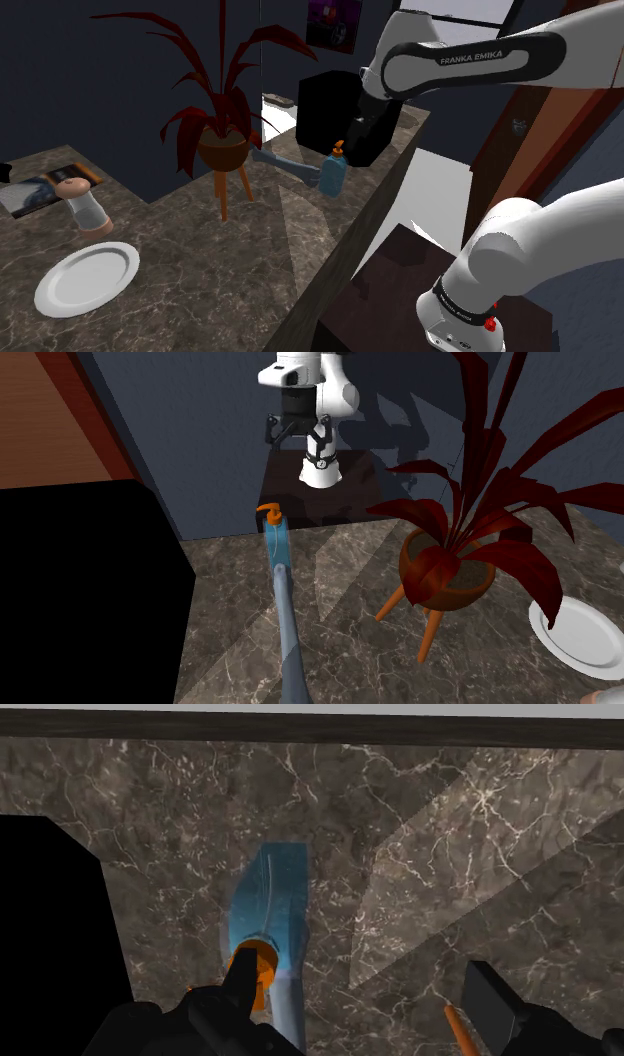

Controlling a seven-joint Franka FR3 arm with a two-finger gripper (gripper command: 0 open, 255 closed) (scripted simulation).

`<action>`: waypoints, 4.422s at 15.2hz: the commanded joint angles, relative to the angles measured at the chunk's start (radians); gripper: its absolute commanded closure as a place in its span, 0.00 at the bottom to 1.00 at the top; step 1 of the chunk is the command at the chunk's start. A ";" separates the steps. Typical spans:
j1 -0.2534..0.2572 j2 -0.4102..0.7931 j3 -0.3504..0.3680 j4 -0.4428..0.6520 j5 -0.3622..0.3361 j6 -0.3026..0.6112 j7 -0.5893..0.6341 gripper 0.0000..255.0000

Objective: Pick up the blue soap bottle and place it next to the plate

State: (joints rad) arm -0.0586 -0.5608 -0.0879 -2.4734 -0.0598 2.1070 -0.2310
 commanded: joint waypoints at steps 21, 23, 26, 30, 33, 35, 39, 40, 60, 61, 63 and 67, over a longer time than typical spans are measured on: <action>-0.003 0.451 -0.125 -0.012 0.078 0.457 -0.162 0.00; -0.003 0.451 -0.125 -0.012 0.078 0.457 -0.162 0.00; -0.003 0.451 -0.125 -0.012 0.078 0.456 -0.162 0.00; -0.003 0.451 -0.125 -0.012 0.078 0.456 -0.162 1.00; -0.003 0.451 -0.125 -0.012 0.078 0.456 -0.161 1.00; -0.003 0.450 -0.125 -0.013 0.078 0.456 -0.161 1.00; -0.005 0.421 -0.122 0.003 0.067 0.412 -0.153 1.00; -0.006 0.412 -0.122 0.008 0.063 0.398 -0.150 1.00; -0.013 0.278 -0.104 0.163 0.031 0.111 -0.119 1.00; -0.013 0.274 -0.104 0.173 0.031 0.097 -0.118 1.00; -0.013 0.266 -0.102 0.193 0.030 0.069 -0.117 1.00; -0.013 0.254 -0.099 0.236 0.028 0.014 -0.114 1.00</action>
State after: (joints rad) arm -0.0714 -0.3012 -0.1888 -2.2495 -0.0308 2.1389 -0.3468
